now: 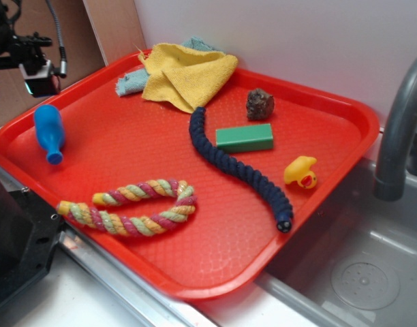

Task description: Grab the blue bottle.

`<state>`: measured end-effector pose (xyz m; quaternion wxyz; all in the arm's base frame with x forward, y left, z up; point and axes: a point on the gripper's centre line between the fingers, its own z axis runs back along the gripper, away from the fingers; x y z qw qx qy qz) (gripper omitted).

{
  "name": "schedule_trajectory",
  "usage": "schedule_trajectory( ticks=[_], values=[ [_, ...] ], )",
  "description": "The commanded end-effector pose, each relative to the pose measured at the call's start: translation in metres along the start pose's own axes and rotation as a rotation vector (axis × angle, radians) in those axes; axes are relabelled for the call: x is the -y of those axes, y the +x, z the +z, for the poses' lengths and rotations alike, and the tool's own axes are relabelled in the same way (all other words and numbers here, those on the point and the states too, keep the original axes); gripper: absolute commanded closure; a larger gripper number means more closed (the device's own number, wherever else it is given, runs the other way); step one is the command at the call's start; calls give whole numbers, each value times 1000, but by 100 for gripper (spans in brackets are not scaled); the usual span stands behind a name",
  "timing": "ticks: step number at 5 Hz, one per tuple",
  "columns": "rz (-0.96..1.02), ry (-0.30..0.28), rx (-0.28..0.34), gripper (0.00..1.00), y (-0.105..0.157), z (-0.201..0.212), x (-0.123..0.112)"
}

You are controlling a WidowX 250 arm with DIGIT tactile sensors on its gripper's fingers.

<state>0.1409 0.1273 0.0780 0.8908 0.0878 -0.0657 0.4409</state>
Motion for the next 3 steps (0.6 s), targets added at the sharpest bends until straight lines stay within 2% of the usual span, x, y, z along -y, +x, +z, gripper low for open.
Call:
schedule_trajectory(
  ticks=[1, 2, 3],
  values=[
    [15, 24, -20, 0, -15, -37, 6],
    [-36, 29, -71, 0, -19, -59, 10],
    [-91, 15, -74, 100, -21, -57, 9]
  ],
)
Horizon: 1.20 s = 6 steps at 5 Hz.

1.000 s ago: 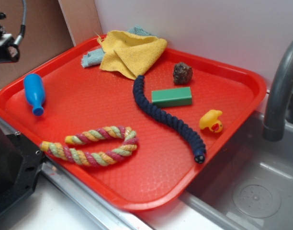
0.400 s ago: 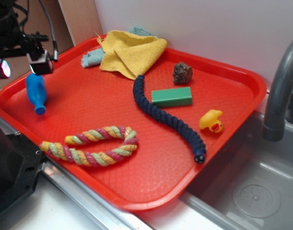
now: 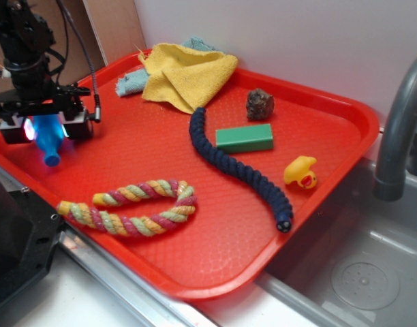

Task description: Grab the blue bottle.

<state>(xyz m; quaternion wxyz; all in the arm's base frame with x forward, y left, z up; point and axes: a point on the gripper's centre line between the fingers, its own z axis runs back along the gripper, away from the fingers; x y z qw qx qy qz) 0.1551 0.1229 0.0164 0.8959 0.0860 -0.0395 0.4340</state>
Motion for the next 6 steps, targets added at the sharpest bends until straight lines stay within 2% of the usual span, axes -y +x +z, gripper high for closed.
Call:
schedule_trajectory(
  ticks=[1, 2, 3, 4, 5, 6],
  values=[
    [-286, 10, 5, 100, -12, 40, -4],
    [-507, -84, 77, 100, -34, 96, 16],
    [-595, -144, 70, 100, -46, 152, 27],
    [-689, -166, 50, 100, -42, 204, 42],
    [-690, -197, 52, 100, -34, 223, 44],
    [-678, -167, 27, 100, -29, 205, 46]
  ],
)
